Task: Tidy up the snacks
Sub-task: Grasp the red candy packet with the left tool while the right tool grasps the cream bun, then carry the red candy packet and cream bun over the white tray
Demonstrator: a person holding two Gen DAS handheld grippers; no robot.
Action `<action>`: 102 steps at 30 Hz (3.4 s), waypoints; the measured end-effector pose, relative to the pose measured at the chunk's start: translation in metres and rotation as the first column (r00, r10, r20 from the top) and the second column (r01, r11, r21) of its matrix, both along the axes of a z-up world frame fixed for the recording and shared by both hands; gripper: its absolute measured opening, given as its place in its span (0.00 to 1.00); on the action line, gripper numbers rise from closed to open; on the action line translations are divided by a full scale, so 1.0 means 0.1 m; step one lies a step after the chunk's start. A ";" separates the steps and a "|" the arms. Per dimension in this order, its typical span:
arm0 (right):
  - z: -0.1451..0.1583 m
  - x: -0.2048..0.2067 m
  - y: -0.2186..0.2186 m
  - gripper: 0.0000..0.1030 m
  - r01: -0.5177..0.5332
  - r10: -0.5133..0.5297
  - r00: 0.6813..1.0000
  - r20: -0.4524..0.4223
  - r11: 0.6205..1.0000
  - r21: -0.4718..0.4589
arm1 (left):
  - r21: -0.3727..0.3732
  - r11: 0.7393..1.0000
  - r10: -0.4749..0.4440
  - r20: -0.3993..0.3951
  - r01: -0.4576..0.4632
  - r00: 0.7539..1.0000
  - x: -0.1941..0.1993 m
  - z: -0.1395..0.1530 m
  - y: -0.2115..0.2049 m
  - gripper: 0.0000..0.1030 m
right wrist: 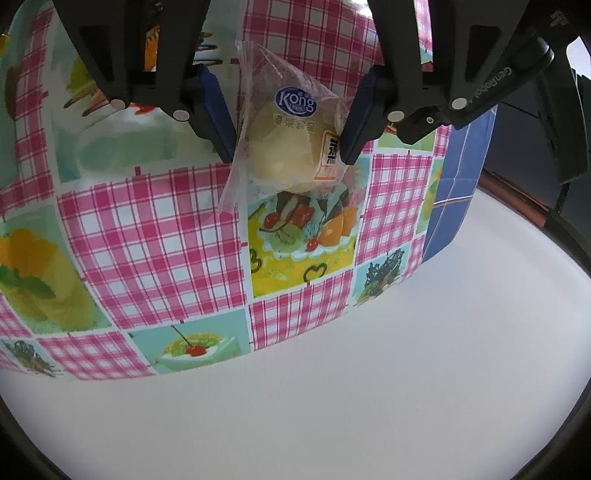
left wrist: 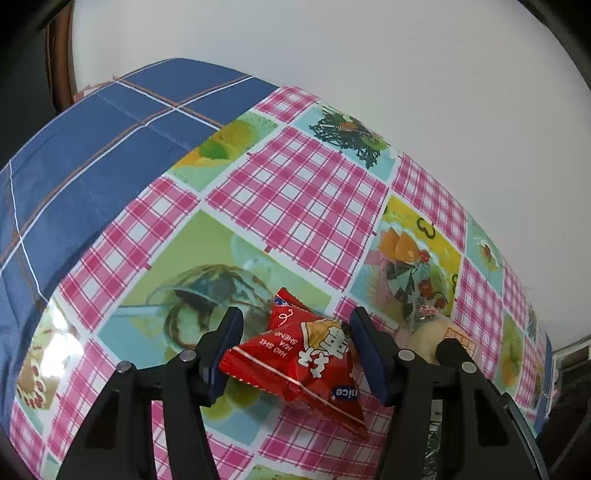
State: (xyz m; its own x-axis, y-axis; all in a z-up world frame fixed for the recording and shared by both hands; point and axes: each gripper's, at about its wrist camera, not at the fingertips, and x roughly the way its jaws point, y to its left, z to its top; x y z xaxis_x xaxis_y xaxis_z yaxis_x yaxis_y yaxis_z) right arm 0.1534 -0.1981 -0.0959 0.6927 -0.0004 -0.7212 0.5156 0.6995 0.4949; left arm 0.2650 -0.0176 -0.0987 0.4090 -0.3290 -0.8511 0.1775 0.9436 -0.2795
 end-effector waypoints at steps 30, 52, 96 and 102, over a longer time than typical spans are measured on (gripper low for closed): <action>0.35 -0.47 0.05 0.45 0.036 -0.035 0.999 -0.017 0.996 0.077 | -0.025 0.999 0.038 -0.078 -0.040 0.996 -0.46 0.34 -0.05 0.46; 1.24 -1.79 -0.08 0.45 0.127 -0.127 0.992 0.001 0.991 -0.034 | -0.096 0.995 -0.030 0.072 0.037 0.997 -1.72 1.20 -0.26 0.46; 1.04 -3.33 -1.29 0.45 0.425 -0.431 0.891 -0.139 0.902 -0.077 | 0.003 0.928 -0.372 0.085 0.373 0.924 -2.97 0.89 -1.62 0.46; 0.97 -3.68 -1.58 0.45 0.512 -0.524 0.833 -0.178 0.852 -0.108 | 0.010 0.915 -0.403 0.077 0.403 0.912 -3.02 0.81 -1.74 0.46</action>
